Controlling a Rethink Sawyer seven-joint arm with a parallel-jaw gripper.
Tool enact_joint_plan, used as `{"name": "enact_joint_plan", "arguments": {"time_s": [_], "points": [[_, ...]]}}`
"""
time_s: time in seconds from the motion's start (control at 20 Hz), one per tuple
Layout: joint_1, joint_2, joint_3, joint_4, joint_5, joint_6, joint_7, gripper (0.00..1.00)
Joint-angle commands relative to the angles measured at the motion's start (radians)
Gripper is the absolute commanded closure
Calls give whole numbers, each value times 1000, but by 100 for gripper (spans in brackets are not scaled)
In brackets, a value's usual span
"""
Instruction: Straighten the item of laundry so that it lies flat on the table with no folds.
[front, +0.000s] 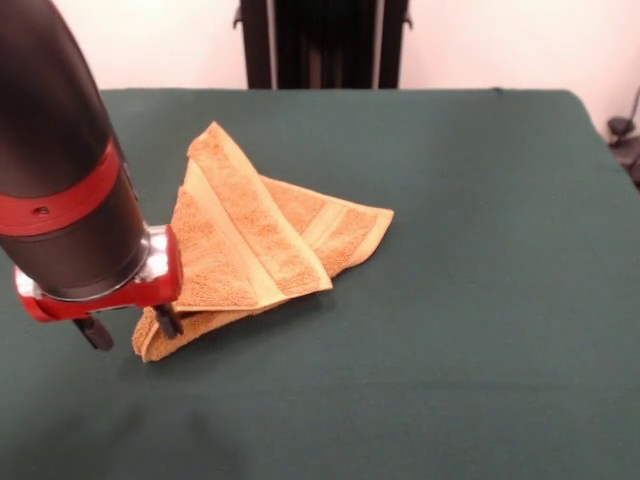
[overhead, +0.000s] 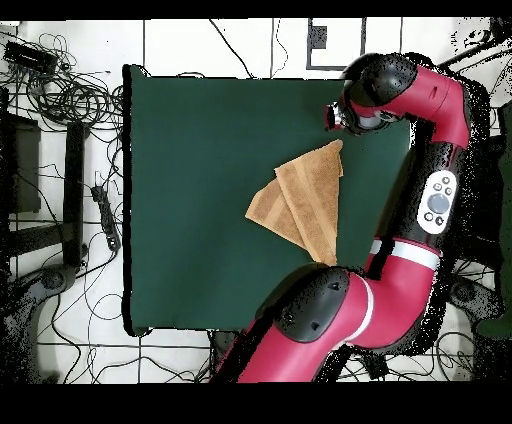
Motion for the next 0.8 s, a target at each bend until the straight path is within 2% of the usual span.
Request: {"name": "enact_joint_plan", "arguments": {"time_s": [0.05,0.6,0.8], "points": [[44,-23,-15,161,23,35,121,0],[24,-45,-72,252,72,-17,85,0],[29,-25,-77,221,74,7,70,0]]}}
